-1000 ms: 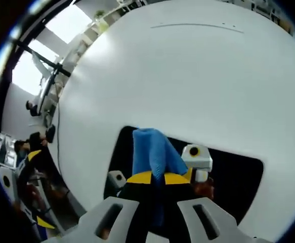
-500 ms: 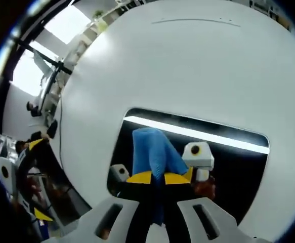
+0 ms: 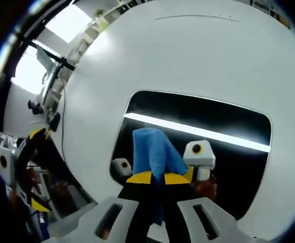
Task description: Wipe the mirror surface with the cleaning cloth until all visible marks leave the cleaned area.
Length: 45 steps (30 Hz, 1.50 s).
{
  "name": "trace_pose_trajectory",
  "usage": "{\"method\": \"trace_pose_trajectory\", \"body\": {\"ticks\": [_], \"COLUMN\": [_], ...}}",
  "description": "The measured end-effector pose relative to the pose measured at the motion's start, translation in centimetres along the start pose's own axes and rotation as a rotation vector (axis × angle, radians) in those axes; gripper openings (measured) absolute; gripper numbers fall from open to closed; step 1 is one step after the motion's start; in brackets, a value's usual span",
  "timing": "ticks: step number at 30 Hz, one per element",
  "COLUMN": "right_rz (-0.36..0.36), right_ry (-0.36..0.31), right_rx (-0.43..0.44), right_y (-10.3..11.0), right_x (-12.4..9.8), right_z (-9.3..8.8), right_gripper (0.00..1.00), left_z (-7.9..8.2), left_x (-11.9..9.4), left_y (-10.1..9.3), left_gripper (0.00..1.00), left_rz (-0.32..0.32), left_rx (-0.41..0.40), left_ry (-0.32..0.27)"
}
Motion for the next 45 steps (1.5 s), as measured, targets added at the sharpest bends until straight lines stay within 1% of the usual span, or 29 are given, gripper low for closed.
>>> {"method": "trace_pose_trajectory", "body": {"ticks": [6, 12, 21, 28, 35, 45], "right_rz": [0.004, -0.001, 0.012, 0.021, 0.029, 0.036], "right_ry": [0.004, 0.012, 0.015, 0.018, 0.019, 0.016], "right_rx": [-0.003, -0.033, -0.032, -0.026, -0.024, -0.034], "right_y": [0.5, 1.2, 1.6, 2.0, 2.0, 2.1], "right_x": [-0.1, -0.2, -0.4, -0.7, -0.7, -0.8], "right_z": [-0.9, -1.6, -2.5, -3.4, -3.6, -3.9], "right_gripper": [0.01, 0.01, 0.01, 0.01, 0.01, 0.01], "left_z": [0.0, -0.1, -0.3, -0.7, -0.5, -0.6], "left_x": [0.0, 0.0, -0.3, -0.2, 0.1, 0.3], "left_y": [-0.3, -0.7, -0.8, -0.8, -1.3, -1.6], "left_gripper": [1.0, 1.0, 1.0, 1.0, 1.0, 1.0], "left_rz": [-0.004, -0.011, -0.008, -0.003, -0.008, -0.009], "left_rx": [-0.001, -0.001, -0.004, -0.005, -0.001, -0.001], "left_ry": [-0.006, -0.011, -0.015, -0.006, -0.01, -0.006]}}
Point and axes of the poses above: the point that each gripper's makers call its tool centre point, and the gripper's own axes: x roughly forward along the fingers, y roughly to its left, z roughly out of its top, the point moved 8 cm from there along -x, roughly backward along the fingers, and after that the axes turned 14 degrees about -x, right-handed, at the moved point
